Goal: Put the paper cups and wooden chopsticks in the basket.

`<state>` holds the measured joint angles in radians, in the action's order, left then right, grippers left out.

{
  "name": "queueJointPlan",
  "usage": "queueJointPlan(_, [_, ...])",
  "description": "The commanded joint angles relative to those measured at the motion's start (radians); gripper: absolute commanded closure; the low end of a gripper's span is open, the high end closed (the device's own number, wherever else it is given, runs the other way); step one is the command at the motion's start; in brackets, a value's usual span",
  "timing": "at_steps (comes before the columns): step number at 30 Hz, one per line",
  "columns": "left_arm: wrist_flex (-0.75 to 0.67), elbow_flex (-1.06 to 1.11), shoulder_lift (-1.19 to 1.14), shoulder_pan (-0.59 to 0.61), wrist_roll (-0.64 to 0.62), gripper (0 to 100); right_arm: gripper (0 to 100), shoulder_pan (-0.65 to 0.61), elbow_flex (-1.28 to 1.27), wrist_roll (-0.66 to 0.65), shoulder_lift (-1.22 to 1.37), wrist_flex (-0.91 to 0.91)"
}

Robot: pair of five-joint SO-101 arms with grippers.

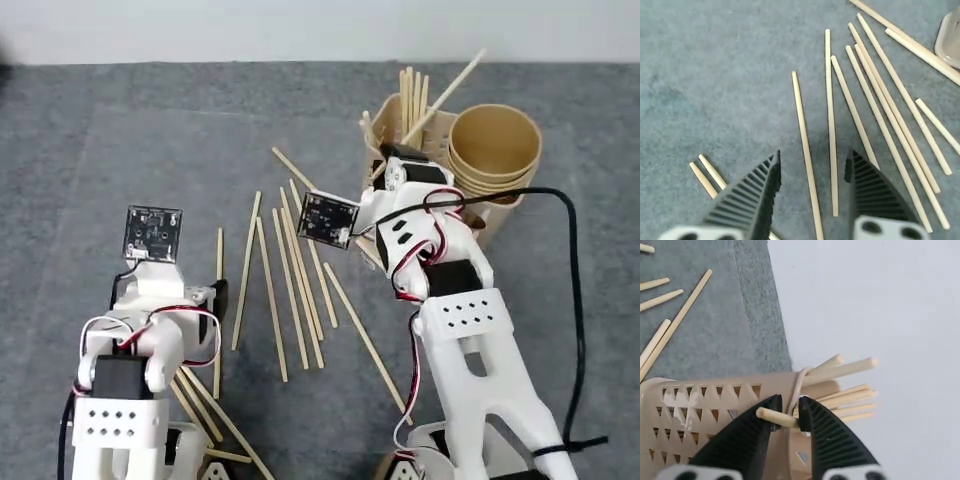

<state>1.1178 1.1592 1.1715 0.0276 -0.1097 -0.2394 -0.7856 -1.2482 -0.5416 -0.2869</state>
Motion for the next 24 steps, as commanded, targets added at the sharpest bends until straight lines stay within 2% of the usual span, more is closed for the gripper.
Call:
queueJointPlan(1, [-0.025,-0.005,0.012,0.003,0.012,79,98.7,-0.016,0.037,-0.003,-0.036,0.004])
queueJointPlan(4, [-0.025,-0.005,0.012,0.003,0.012,79,98.7,-0.025,0.038,-0.003,-0.091,-0.024])
queueJointPlan(13, [-0.025,-0.005,0.012,0.003,0.012,79,98.7,-0.131,0.054,-0.002,-0.288,-0.269])
queueJointPlan(19, [-0.025,-0.004,0.012,0.005,0.012,79,98.7,-0.189,0.074,0.037,-0.392,-0.289])
queueJointPlan(24, [-0.025,-0.001,0.012,0.006,0.012,79,98.7,-0.194,0.167,0.12,-0.427,-0.289])
